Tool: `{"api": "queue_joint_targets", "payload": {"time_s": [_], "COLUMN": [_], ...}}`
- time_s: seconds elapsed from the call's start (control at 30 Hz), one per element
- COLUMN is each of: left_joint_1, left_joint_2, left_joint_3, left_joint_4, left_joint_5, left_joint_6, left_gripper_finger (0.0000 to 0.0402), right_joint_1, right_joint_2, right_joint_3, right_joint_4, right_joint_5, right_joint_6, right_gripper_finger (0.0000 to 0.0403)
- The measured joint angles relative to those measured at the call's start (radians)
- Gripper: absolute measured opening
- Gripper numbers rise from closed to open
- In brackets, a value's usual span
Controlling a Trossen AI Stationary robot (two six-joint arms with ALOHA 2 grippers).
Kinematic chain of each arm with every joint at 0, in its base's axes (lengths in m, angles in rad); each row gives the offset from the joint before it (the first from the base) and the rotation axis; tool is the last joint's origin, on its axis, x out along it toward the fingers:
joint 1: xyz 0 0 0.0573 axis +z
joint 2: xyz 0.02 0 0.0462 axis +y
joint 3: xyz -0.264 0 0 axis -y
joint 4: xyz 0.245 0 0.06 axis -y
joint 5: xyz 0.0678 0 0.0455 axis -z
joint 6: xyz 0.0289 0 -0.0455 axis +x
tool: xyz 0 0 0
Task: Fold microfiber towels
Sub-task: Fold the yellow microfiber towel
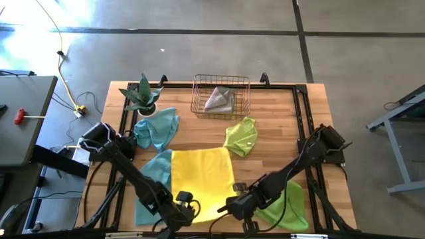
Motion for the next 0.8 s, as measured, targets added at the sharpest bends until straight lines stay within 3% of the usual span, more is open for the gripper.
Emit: {"api": "queue_joint_targets", "payload": {"time_s": [0.17,0.4,0.63,0.8], "left_joint_1": [-0.007,0.008,0.068,0.121], "left_joint_2": [0.008,0.007,0.008,0.015], "left_joint_3": [0.001,0.001,0.001,0.001], "left_joint_4": [0.007,-0.205,-0.367,-0.425], "left_joint_5": [-0.013,-0.219,-0.346,-0.396], "left_joint_6": [0.003,0.055,0.123,0.131], "left_gripper_finger": [0.0000,0.0000,0.0000,0.0000], "right_joint_1": [0.000,-0.048,-0.159,-0.238], "right_joint_2": [0.025,0.032,0.032,0.044], "right_joint_3": [0.001,0.000,0.000,0.000], "right_joint_4": [-0.028,-0.100,-0.214,-0.218], "right_joint_5": [0.026,0.134,0.276,0.294], "right_joint_6": [-0.028,-0.155,-0.228,-0.278], "right_gripper_finger": [0.0000,0.0000,0.0000,0.0000]}}
